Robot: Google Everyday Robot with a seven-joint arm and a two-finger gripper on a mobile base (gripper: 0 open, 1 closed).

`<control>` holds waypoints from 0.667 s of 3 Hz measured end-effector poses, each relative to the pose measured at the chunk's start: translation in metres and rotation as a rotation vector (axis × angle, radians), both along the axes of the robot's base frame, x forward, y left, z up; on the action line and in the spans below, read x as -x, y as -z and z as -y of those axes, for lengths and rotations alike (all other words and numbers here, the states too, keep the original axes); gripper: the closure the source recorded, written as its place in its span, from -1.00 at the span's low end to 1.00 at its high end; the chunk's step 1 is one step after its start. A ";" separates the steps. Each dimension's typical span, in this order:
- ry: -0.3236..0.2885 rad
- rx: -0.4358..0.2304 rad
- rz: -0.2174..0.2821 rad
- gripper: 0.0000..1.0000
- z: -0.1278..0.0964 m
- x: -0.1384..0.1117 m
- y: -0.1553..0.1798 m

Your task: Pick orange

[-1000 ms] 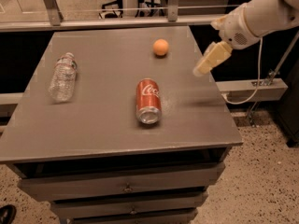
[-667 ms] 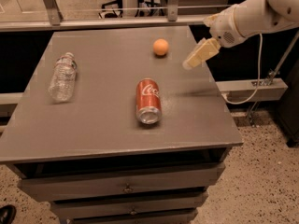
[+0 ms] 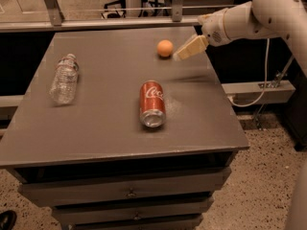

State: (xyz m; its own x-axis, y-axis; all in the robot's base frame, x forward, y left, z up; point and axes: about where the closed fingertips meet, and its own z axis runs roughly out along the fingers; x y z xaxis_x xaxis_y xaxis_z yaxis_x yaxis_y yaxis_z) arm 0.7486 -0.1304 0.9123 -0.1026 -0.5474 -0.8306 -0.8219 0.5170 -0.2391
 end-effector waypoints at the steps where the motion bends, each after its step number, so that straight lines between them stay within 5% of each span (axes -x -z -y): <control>1: 0.012 -0.056 -0.015 -1.00 -0.012 -0.022 0.017; 2: 0.023 -0.116 -0.048 -1.00 -0.022 -0.037 0.036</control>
Offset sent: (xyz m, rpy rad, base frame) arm 0.0555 0.0265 -0.0559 0.1907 0.0851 -0.0455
